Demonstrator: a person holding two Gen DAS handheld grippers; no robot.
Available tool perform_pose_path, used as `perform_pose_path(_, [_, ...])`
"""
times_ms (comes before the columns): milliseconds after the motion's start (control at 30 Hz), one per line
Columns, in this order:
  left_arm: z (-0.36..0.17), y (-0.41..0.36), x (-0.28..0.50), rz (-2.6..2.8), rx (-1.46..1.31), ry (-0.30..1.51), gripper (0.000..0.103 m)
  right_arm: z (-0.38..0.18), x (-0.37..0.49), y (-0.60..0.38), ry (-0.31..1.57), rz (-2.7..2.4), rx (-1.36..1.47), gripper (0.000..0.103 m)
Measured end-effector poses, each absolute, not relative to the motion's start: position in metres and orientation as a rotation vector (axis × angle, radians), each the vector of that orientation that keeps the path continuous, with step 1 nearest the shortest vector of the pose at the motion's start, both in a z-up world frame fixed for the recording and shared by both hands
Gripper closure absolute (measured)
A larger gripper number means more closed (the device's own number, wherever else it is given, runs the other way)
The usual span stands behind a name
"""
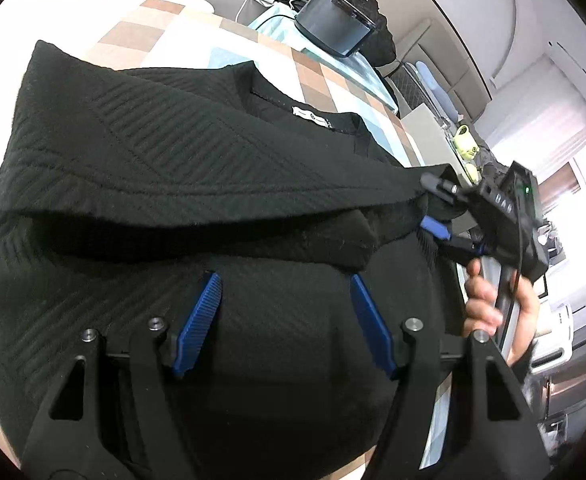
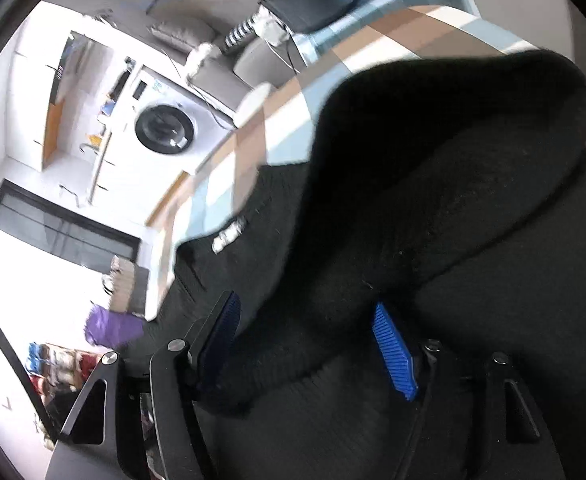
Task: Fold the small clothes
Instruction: 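Fold the sweater over with both grippers and press it flat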
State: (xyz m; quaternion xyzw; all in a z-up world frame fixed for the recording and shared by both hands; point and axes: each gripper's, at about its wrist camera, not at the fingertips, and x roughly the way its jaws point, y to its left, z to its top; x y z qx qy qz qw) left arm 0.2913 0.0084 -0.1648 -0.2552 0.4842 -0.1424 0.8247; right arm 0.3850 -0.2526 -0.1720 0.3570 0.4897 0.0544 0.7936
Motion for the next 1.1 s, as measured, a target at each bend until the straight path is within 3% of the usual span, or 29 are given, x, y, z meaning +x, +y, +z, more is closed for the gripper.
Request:
perform_pose_path(500, [-0.132,0.052,0.265,-0.222,-0.533,0.923,0.039,-0.138,0.466,-0.251,0.921,0.153,0.736,0.035])
perform_pose_path(867, [-0.158,0.087,0.292,-0.187,-0.551,1.03,0.039,-0.12,0.392,-0.272,0.921,0.178,0.695,0.035])
perform_pose_path(1100, [-0.143,0.093,0.33,-0.247,-0.56,0.97,0.039,-0.116,0.33,-0.287,0.934,0.132,0.659,0.034])
